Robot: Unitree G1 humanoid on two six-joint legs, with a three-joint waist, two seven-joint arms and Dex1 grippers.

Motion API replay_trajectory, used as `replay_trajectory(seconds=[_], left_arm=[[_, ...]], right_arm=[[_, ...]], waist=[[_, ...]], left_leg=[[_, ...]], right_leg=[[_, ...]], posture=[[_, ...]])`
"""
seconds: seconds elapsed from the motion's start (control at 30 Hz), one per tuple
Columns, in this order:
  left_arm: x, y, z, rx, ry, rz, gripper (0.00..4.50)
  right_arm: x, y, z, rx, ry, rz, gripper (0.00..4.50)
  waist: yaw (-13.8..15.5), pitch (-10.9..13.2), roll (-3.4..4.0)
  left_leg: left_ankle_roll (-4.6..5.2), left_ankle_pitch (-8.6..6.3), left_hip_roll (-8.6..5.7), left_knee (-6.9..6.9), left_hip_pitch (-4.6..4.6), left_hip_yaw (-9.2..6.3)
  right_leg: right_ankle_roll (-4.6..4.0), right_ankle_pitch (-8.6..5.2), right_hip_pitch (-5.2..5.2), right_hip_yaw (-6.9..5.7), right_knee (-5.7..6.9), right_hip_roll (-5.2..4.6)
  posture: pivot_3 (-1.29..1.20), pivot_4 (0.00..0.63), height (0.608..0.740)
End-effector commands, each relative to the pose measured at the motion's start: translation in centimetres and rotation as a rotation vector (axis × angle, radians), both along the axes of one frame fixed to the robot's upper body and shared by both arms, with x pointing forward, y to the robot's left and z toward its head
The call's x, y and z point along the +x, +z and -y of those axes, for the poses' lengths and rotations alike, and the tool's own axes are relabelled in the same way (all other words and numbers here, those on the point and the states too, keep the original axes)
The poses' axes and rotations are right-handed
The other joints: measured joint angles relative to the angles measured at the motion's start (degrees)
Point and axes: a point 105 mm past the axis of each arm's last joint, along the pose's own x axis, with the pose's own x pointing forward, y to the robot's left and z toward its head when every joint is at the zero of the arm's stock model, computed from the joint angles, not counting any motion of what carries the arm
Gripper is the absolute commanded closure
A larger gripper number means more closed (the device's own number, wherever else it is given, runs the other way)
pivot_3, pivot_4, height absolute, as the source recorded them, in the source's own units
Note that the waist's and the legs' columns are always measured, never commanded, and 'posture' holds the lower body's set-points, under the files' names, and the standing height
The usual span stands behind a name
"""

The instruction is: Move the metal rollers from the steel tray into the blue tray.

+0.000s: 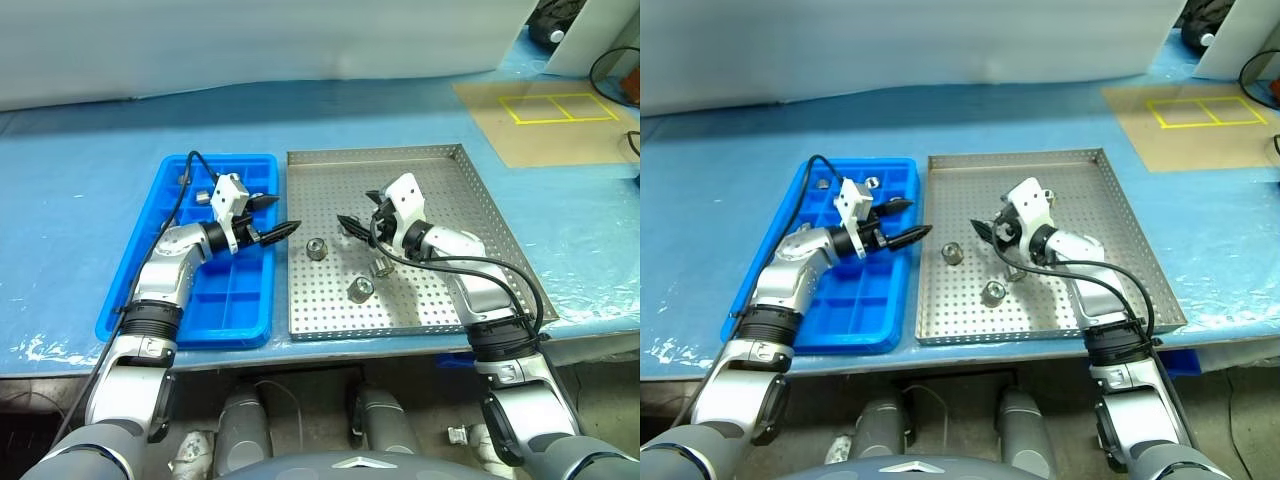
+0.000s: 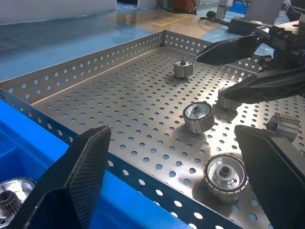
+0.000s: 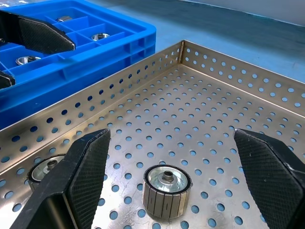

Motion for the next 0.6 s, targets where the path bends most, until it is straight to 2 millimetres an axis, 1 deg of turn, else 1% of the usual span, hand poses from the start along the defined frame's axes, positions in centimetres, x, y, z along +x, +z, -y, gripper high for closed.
replay_trajectory(seconds=[0.03, 0.4, 0.53, 0.6], left_arm=[[0.2, 1.3, 0.0, -0.007, -0.003, 0.048, 0.11], [0.0, 1.5, 0.0, -0.011, -0.013, 0.051, 0.11], [-0.1, 2.0, 0.7, 0.005, -0.068, 0.065, 0.11], [-0.4, 2.2, 1.5, 0.026, -0.123, 0.069, 0.11]], right_arm=[[-0.2, 1.6, -0.5, 0.007, 0.022, 0.065, 0.21], [-0.3, 1.6, -0.5, 0.003, 0.029, 0.065, 0.21], [-0.4, 1.8, -0.4, -0.006, 0.037, 0.070, 0.21], [-0.5, 2.0, -0.3, -0.020, 0.051, 0.076, 0.21]], waist=[[0.00, 0.00, 0.00], [0.00, 0.00, 0.00], [0.00, 0.00, 0.00], [0.07, 0.00, 0.00]], left_leg=[[0.00, 0.00, 0.00, 0.00, 0.00, 0.00], [0.00, 0.00, 0.00, 0.00, 0.00, 0.00], [0.00, 0.00, 0.00, 0.00, 0.00, 0.00], [0.00, 0.00, 0.00, 0.01, 0.00, 0.00]], right_leg=[[0.00, 0.00, 0.00, 0.00, 0.00, 0.00], [0.00, 0.00, 0.00, 0.00, 0.00, 0.00], [0.00, 0.00, 0.00, 0.00, 0.00, 0.00], [0.00, 0.00, 0.01, 0.00, 0.01, 0.00]], posture=[[-0.23, 0.150, 0.740], [-0.23, 0.150, 0.740], [-0.24, 0.150, 0.740], [-0.25, 0.150, 0.740]])
